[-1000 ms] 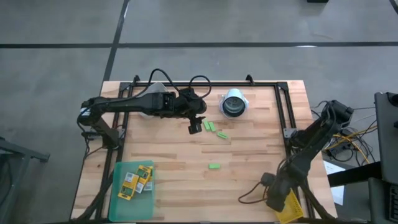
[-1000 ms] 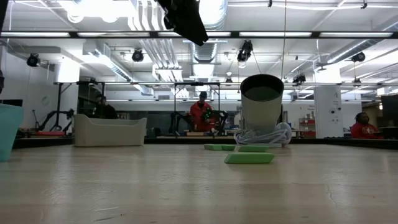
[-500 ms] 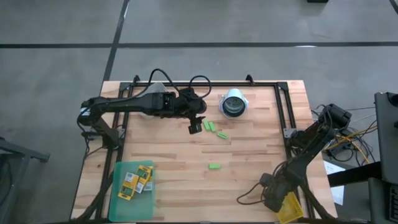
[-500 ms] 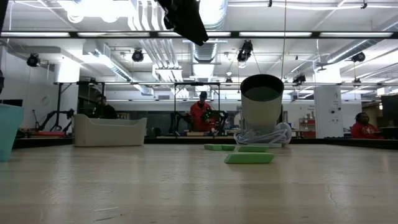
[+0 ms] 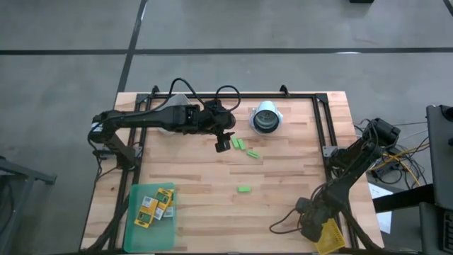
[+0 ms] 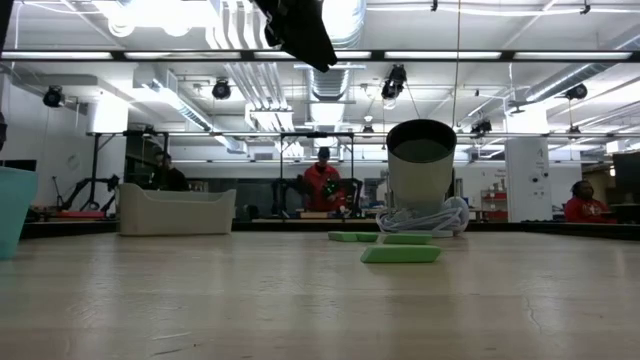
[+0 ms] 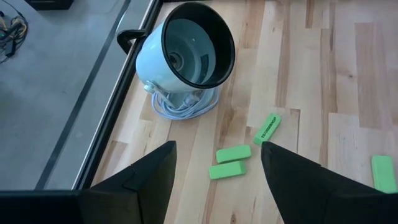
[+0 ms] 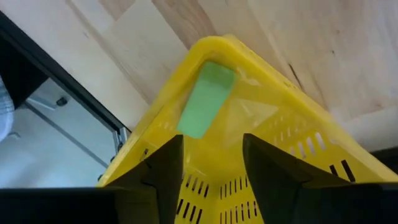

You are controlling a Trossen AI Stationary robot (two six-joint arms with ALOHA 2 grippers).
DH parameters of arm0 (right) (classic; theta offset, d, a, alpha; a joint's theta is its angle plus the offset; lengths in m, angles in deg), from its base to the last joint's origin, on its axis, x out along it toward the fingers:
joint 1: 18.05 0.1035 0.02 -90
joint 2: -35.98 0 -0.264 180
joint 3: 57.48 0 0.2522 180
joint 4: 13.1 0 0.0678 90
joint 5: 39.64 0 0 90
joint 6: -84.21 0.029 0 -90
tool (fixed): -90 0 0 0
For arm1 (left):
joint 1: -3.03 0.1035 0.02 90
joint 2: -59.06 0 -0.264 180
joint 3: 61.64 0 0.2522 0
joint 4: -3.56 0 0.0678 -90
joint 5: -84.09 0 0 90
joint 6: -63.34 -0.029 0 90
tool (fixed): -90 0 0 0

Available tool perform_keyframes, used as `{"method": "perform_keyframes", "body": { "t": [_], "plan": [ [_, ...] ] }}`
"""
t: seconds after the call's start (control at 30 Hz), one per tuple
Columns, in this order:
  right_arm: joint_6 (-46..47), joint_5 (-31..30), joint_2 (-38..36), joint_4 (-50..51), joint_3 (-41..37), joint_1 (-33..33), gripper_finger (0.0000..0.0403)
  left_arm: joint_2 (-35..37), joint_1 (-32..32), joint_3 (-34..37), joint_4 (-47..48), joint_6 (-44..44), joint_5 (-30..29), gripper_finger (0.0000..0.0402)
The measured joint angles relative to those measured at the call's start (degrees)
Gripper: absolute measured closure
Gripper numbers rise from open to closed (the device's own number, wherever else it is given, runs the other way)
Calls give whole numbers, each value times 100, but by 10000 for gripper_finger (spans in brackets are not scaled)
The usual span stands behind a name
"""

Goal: Pick & Place School Supplies
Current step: Put the green eraser into the yellow bin

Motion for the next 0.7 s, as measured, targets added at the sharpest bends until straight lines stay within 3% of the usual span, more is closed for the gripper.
{"method": "perform_keyframes", "body": {
  "t": [0.37, 0.7],
  "plan": [
    [-487, 34, -176, 31, 0, 0, 253, -2, 2, 0, 0, 0, -3, 161],
    [-701, 3, -1089, 811, 0, -24, 273, -2, 7, 0, -33, 0, -1, 161]
  ]
}}
